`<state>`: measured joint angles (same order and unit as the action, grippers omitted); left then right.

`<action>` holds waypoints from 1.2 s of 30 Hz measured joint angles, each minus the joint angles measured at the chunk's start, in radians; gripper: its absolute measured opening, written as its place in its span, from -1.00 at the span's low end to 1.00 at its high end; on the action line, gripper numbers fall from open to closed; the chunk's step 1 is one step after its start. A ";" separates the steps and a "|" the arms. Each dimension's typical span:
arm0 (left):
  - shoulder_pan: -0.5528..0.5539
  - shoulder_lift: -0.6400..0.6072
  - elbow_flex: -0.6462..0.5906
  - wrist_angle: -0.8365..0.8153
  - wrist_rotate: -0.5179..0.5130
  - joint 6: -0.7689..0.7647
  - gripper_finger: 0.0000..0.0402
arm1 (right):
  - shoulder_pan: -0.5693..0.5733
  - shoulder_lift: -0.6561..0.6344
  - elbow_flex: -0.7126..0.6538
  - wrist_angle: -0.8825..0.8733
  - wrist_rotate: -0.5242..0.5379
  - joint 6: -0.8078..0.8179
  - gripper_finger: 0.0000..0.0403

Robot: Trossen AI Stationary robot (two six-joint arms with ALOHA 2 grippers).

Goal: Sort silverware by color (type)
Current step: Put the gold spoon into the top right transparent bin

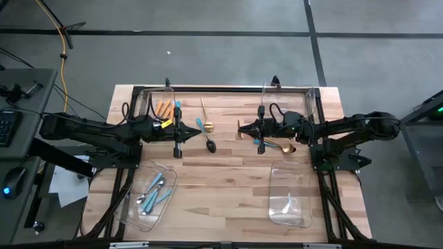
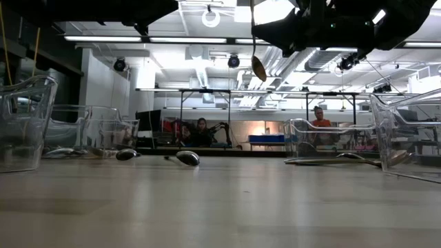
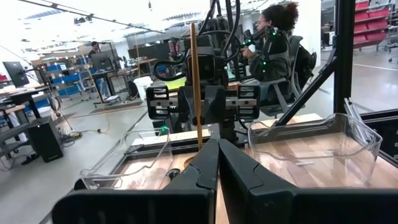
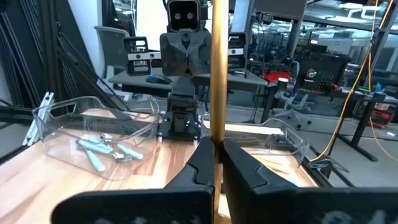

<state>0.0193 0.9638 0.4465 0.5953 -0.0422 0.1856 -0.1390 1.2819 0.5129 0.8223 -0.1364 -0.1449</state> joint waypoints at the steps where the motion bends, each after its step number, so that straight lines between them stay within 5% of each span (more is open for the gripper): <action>1: 0.000 0.000 0.000 0.000 0.000 0.000 -0.98 | 0.000 0.000 0.000 0.000 0.000 0.005 -1.00; 22: 0.000 0.000 0.000 -0.015 0.001 0.000 -0.98 | 0.000 0.000 0.000 -0.002 0.005 0.005 -1.00; 30: 0.000 0.000 0.000 -0.033 0.001 -0.001 -0.98 | -0.010 0.000 0.013 -0.124 0.350 -0.044 -1.00; 33: 0.000 0.000 0.000 -0.044 0.001 -0.001 -0.98 | -0.039 0.000 0.071 -0.294 0.545 -0.071 -1.00; 36: 0.000 0.000 0.000 -0.053 0.001 -0.001 -0.98 | -0.078 0.000 0.153 -0.525 0.614 -0.044 -1.00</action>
<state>0.0193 0.9638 0.4465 0.5426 -0.0410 0.1844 -0.2171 1.2816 0.6659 0.2971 0.4781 -0.1887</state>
